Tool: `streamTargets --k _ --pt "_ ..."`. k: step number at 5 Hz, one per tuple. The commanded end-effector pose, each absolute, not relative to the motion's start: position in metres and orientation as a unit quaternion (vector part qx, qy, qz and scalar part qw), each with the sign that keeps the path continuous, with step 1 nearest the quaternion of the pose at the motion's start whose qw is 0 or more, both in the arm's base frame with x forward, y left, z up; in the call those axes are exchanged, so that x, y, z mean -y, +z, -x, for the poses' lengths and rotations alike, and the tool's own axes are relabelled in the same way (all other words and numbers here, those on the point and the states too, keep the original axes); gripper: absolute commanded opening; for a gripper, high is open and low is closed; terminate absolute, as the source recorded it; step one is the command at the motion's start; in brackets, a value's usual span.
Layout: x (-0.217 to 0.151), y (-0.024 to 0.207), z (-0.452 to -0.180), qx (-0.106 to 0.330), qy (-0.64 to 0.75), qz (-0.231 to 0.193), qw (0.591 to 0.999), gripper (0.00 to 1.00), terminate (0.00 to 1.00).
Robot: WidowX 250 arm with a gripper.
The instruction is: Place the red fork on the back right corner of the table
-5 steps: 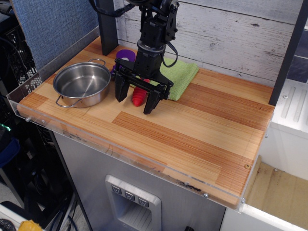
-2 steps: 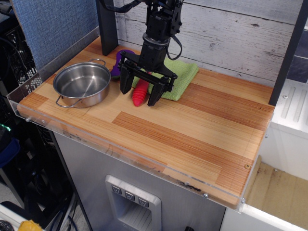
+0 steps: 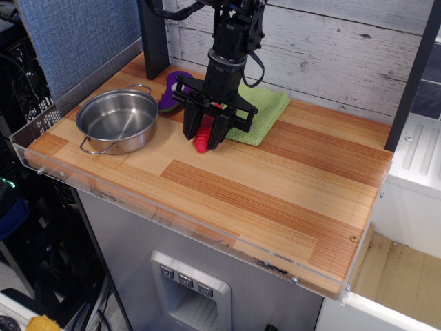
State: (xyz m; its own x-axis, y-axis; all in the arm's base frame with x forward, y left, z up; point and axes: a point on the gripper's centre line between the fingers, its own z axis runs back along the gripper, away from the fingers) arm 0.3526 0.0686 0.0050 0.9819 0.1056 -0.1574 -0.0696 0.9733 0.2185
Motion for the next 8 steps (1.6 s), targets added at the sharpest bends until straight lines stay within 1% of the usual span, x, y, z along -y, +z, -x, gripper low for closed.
streamTargets --k 1,2,3,4,5,6,7,8 --pt "-0.070 -0.002 -0.342 -0.100 0.047 -0.109 0.988 0.00 0.00" --pt "-0.079 0.040 -0.328 -0.072 0.061 -0.110 0.990 0.00 0.00" --pt "-0.089 0.082 -0.323 -0.029 0.076 -0.096 0.992 0.00 0.00" --pt "-0.083 0.103 -0.323 -0.013 0.073 -0.095 0.993 0.00 0.00" --pt "-0.060 0.110 -0.328 -0.003 0.048 -0.088 0.995 0.00 0.00" --pt "-0.011 0.102 -0.340 0.004 -0.014 -0.052 0.999 0.00 0.00" --pt "0.036 0.096 -0.346 0.048 -0.021 -0.039 0.998 0.00 0.00" --pt "0.058 0.092 -0.354 0.084 -0.005 -0.021 0.996 0.00 0.00"
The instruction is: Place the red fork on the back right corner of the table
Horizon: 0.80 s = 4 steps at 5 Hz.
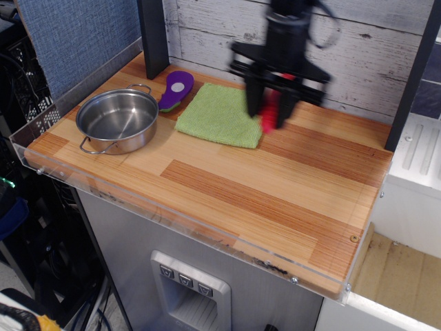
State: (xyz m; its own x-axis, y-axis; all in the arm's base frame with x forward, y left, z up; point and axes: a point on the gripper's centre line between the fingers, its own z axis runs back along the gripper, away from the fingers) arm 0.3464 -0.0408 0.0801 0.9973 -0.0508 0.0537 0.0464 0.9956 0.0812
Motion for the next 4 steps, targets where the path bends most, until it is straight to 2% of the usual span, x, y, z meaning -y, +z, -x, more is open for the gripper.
streamTargets --k 1,3,4 --pt "0.073 0.076 -0.358 0.072 0.008 -0.022 0.997 0.00 0.00" --pt "0.091 0.028 -0.358 0.025 0.003 -0.025 0.999 0.00 0.00" --pt "0.101 0.012 -0.358 0.010 -0.013 -0.028 0.999 0.00 0.00"
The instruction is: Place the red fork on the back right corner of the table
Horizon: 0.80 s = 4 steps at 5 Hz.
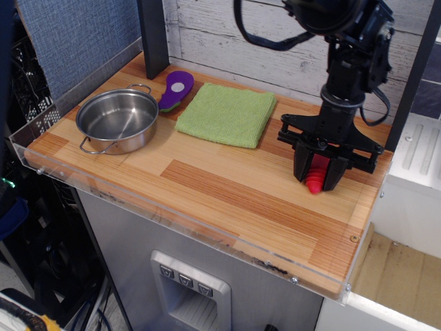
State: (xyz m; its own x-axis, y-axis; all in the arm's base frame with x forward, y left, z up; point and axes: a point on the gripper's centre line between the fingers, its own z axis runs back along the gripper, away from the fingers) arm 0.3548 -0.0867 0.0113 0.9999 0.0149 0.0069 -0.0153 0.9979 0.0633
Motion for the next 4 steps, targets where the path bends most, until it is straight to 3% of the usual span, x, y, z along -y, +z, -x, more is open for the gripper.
streamTargets --k 1,2,4 --pt "0.113 0.003 -0.360 0.004 -0.036 -0.024 0.999 0.00 0.00" --pt "0.115 0.012 -0.356 0.013 -0.046 -0.017 0.999 1.00 0.00" --pt "0.096 0.073 -0.354 0.071 -0.046 0.022 0.996 1.00 0.00"
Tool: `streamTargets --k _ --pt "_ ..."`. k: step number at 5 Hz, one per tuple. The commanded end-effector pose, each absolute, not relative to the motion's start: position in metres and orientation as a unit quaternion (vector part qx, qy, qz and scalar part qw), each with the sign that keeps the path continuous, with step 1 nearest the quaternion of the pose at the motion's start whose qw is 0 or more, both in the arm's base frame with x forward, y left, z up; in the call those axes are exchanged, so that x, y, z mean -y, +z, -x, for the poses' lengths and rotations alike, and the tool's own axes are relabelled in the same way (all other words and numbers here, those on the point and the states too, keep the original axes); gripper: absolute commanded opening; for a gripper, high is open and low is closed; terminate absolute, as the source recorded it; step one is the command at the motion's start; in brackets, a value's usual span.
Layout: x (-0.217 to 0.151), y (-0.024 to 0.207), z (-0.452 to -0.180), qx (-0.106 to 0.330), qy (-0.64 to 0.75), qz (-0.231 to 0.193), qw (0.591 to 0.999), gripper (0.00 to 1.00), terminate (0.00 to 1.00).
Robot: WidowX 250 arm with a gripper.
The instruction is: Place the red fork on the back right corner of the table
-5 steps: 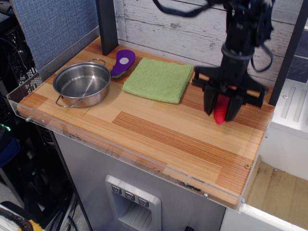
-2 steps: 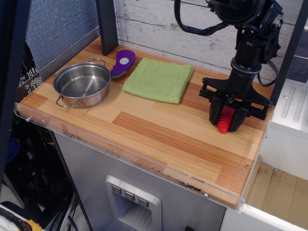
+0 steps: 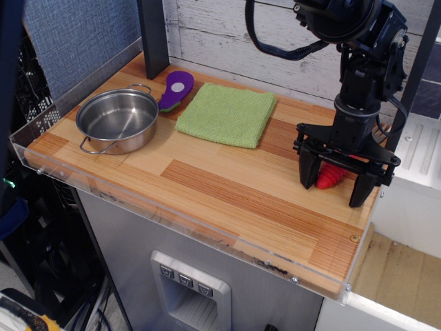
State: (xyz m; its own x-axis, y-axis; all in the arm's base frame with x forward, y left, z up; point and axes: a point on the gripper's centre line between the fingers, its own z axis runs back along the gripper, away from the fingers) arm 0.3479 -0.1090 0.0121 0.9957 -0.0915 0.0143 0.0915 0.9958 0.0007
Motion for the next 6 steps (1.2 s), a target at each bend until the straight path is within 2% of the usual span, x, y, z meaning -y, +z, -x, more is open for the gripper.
streamTargets --k 1,2,3,4,5,6 --pt "0.072 0.119 -0.350 0.094 -0.033 0.029 0.995 1.00 0.00" --pt "0.046 0.147 -0.348 0.100 -0.022 0.032 0.994 1.00 0.00" --pt "0.030 0.156 -0.352 0.076 -0.044 -0.008 0.996 1.00 0.00" --pt "0.017 0.156 -0.347 0.076 -0.046 -0.032 0.996 1.00 0.00" --pt "0.017 0.156 -0.347 0.076 -0.046 -0.032 0.996 1.00 0.00" --pt "0.017 0.156 -0.347 0.076 -0.046 -0.032 0.996 1.00 1.00"
